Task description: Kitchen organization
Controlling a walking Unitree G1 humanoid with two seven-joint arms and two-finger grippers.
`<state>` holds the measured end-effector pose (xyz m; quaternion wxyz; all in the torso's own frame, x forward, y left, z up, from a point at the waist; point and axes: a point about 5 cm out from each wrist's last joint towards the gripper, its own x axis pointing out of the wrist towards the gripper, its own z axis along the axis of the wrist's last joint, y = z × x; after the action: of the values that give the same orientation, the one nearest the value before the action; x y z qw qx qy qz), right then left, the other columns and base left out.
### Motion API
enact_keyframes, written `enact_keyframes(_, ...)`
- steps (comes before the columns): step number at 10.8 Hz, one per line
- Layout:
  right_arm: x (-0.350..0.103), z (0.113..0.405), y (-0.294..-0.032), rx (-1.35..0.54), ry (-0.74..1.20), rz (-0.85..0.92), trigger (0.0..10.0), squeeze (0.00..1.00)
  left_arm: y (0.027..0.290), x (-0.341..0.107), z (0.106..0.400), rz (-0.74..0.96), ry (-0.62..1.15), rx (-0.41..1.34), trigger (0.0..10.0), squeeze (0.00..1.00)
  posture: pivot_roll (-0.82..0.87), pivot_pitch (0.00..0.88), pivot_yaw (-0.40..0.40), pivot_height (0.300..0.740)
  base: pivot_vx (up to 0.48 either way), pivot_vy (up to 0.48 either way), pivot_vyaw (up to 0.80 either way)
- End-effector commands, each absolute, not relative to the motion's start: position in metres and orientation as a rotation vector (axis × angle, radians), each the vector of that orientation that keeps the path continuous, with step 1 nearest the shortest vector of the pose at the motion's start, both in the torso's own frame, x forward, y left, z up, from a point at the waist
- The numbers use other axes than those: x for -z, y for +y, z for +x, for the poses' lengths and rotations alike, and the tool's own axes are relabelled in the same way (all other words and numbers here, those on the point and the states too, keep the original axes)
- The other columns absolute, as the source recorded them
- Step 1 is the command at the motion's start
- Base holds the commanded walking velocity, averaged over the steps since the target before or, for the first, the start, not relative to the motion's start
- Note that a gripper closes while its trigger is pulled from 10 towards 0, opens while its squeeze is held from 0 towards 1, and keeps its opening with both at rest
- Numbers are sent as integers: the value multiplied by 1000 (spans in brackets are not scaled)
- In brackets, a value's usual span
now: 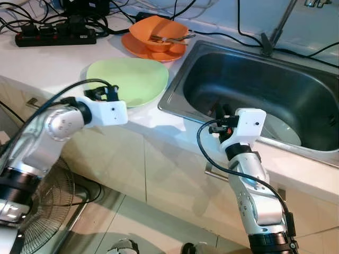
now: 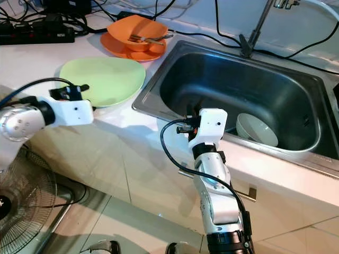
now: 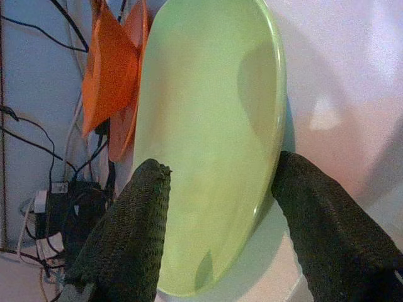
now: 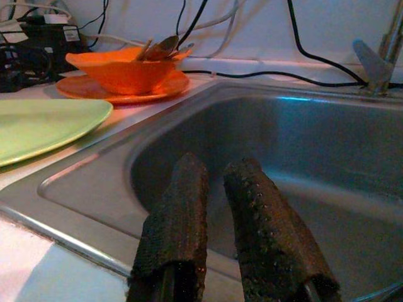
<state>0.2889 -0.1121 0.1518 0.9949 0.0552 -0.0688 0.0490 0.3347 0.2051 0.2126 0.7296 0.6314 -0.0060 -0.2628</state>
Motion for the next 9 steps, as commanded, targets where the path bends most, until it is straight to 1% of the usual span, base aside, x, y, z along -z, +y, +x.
enact_keyframes(1,-150,289,-116,-78,-125,99,10000,0,200,-210,337,1413,-13,601,10000,0,-16,95,-46,740,0,0,0)
enact_keyframes(3,-150,289,-115,-77,-123,100,10000,0,194,-205,347,1449,-7,600,10000,0,-27,99,-37,740,0,0,0)
enact_keyframes(8,-149,288,-114,-69,-117,103,10000,0,191,-195,362,1518,42,565,10000,0,-31,106,-31,740,0,0,0)
enact_keyframes(9,-149,288,-114,-68,-114,103,10000,0,191,-192,362,1518,48,569,2745,0,-31,109,-30,740,0,0,0)
